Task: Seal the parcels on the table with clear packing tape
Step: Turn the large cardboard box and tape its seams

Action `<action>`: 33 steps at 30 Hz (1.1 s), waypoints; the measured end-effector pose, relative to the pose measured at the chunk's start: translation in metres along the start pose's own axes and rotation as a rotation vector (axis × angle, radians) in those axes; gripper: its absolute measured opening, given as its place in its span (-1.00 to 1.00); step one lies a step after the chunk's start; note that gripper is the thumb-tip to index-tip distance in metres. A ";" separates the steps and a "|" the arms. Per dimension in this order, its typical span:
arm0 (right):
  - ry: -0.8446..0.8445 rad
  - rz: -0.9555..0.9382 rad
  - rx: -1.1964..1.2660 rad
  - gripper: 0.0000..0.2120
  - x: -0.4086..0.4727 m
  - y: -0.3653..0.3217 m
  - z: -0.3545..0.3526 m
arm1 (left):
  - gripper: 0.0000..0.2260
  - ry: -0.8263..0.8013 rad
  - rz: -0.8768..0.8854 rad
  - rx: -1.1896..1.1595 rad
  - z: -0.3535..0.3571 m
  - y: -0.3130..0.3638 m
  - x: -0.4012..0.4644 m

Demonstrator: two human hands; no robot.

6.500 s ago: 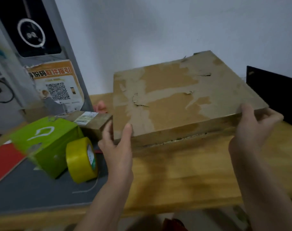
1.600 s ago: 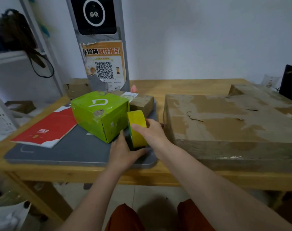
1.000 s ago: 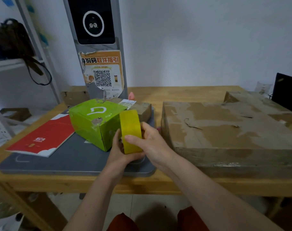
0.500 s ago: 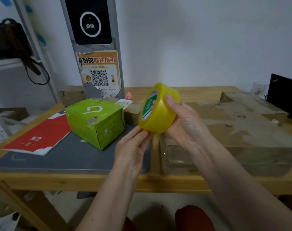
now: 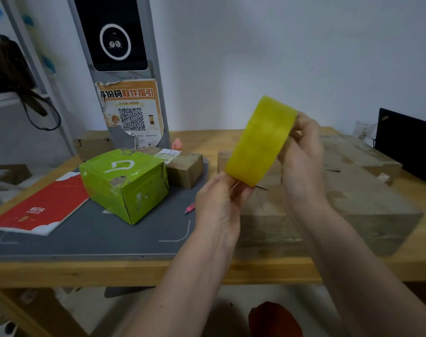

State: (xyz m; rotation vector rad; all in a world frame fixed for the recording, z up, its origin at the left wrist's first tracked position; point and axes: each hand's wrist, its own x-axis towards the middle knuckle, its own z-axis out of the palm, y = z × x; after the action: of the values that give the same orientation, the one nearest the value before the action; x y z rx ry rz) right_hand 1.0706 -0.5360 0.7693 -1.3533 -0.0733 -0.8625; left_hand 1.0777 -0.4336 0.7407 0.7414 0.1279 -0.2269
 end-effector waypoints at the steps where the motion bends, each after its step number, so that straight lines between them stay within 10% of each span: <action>1: 0.044 0.003 0.012 -0.82 0.002 -0.001 -0.003 | -0.91 -0.006 -0.006 -0.004 0.001 -0.002 -0.002; 6: 0.183 0.198 0.188 -0.56 0.013 0.006 -0.017 | -0.96 -0.050 0.006 0.148 0.003 -0.012 -0.011; 21: 0.222 0.342 0.218 -0.86 0.015 0.032 -0.037 | -0.95 -0.148 -0.006 0.215 0.004 -0.012 -0.013; 33: 0.189 0.275 0.063 -0.72 0.016 0.039 -0.039 | -0.82 -0.171 0.010 0.297 0.001 -0.013 -0.007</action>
State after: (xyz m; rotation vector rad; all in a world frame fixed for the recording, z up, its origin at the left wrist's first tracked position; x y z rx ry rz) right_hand 1.0885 -0.5790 0.7355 -1.1845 0.2263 -0.7438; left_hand 1.0680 -0.4427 0.7342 1.0136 -0.0738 -0.3028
